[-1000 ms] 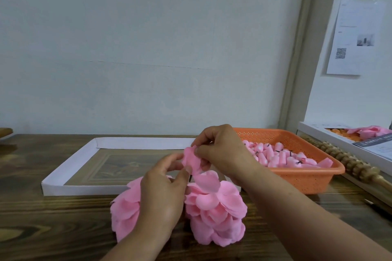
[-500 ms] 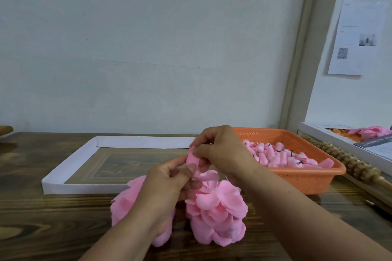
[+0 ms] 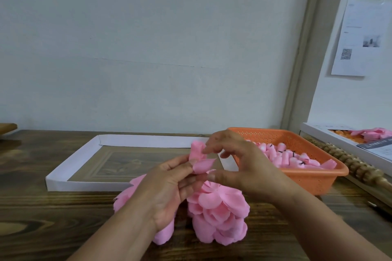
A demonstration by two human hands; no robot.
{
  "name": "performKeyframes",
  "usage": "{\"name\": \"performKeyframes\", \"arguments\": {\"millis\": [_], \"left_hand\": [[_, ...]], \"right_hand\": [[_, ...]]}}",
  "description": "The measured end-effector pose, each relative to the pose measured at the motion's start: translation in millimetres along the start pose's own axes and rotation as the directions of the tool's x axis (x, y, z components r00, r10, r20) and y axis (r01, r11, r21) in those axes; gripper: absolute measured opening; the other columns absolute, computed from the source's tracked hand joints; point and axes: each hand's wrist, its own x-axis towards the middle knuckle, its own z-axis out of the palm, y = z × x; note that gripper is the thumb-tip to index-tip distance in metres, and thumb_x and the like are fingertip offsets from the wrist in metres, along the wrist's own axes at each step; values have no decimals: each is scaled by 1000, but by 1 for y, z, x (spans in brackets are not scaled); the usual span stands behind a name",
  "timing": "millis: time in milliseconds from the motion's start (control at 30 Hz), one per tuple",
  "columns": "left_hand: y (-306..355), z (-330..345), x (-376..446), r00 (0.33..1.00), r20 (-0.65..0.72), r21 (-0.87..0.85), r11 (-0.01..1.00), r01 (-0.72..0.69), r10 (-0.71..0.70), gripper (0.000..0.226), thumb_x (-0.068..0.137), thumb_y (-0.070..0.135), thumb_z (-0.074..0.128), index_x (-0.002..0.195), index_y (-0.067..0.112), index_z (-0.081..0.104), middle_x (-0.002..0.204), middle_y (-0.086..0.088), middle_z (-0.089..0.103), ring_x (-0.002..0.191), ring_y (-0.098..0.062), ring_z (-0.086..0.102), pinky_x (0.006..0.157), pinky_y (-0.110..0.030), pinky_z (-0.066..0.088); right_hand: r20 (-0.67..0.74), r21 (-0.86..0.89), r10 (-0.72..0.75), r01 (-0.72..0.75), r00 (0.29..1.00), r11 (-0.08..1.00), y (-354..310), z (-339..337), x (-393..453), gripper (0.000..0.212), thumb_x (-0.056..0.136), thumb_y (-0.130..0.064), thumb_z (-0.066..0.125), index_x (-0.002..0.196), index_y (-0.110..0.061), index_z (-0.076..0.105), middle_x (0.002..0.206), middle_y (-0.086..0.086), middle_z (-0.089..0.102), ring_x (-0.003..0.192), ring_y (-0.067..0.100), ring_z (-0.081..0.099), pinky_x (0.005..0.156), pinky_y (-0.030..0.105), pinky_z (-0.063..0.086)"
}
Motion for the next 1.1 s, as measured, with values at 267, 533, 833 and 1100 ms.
{"name": "performKeyframes", "arguments": {"millis": [267, 533, 833, 1100], "left_hand": [[3, 2, -2, 999, 43, -43, 999, 27, -26, 21, 74, 7, 67, 93, 5, 77, 99, -16, 73, 77, -20, 72, 67, -25, 59], [3, 2, -2, 999, 25, -34, 999, 29, -29, 28, 76, 5, 66, 103, 1, 73, 102, -18, 72, 78, -20, 72, 68, -25, 59], [7, 1, -5, 1000, 15, -14, 1000, 16, -16, 21, 67, 10, 65, 82, 5, 78, 88, -18, 74, 72, -22, 73, 56, -24, 57], [4, 3, -5, 999, 9, -4, 999, 39, -39, 23, 70, 8, 65, 89, 2, 76, 91, -19, 73, 74, -23, 73, 60, -25, 59]], "right_hand": [[-95, 37, -20, 24, 995, 999, -4, 2, 4, 13, 76, -1, 73, 76, -13, 68, 103, -8, 54, 96, -2, 52, 84, 12, 39], [-105, 115, -56, 68, 993, 991, -3, 6, 2, 12, 78, 4, 70, 78, -8, 68, 81, 4, 69, 82, 14, 62, 79, 25, 48], [-62, 133, -73, 80, 995, 988, -3, 2, -2, 9, 80, 4, 68, 87, 0, 71, 88, -4, 72, 83, 5, 65, 77, 17, 50], [-73, 101, -93, 100, 993, 990, -2, 2, -2, 15, 81, 5, 65, 82, -10, 68, 89, 2, 71, 84, 10, 65, 76, 22, 51]]}}
